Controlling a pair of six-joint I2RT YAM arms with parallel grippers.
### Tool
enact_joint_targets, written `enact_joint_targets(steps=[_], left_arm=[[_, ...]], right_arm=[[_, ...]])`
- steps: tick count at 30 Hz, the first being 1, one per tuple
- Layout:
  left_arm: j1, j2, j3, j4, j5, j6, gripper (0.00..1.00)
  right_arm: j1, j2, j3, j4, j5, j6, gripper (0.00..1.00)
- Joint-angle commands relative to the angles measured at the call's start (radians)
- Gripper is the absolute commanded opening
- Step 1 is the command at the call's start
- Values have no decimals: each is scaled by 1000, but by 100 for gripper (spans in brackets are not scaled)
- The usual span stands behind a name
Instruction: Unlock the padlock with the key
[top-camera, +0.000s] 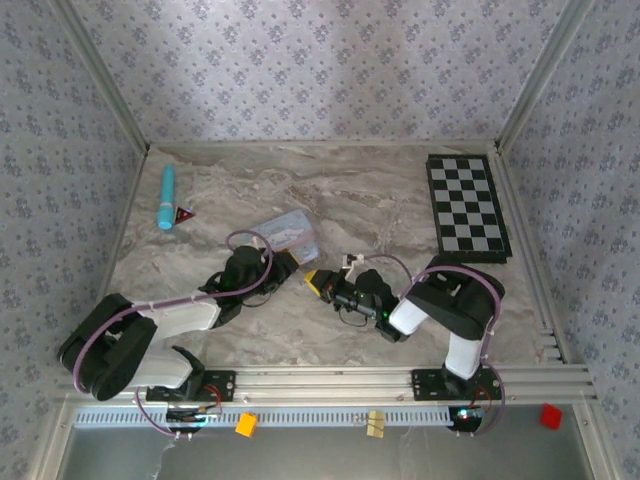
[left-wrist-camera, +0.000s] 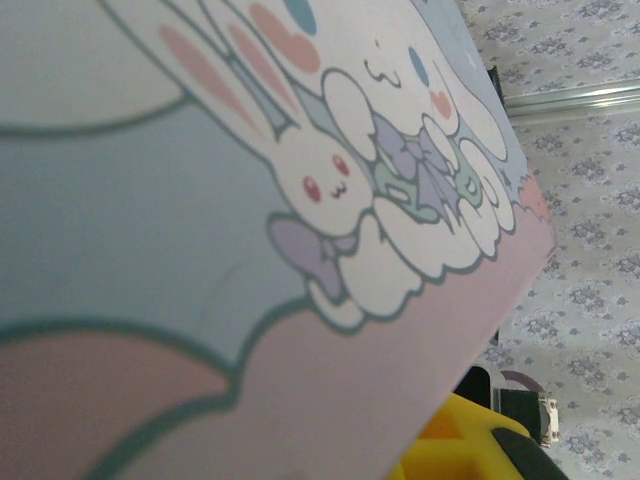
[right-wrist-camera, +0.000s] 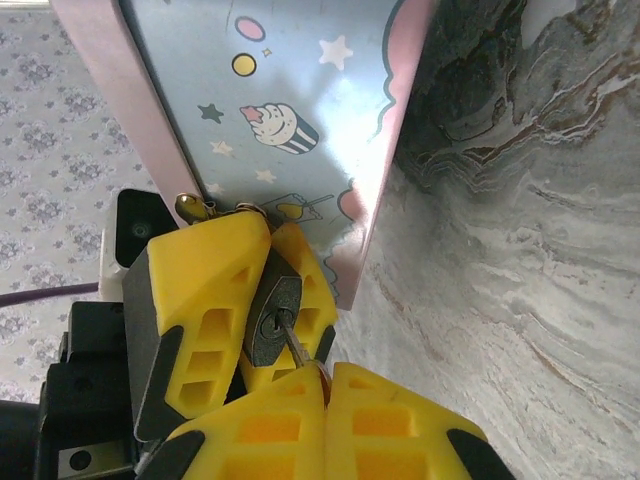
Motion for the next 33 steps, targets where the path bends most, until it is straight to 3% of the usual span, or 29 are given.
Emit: enact_joint_targets(steps=[1,15,27,33], left_arm=[[4,-26,56,62,23,21,0],[-7,-14,51,74,40,21,0],[-32,-31,39,55,47,26,0],[-55,-22,48,54,35,25,0]], right_arm=[[20,17,14,34,23,11,0],[20,-5,85,33,-5,-5,0],[-94,-33,30,34,-29,-9,0],[-40,5,103,34,-51,0,0]])
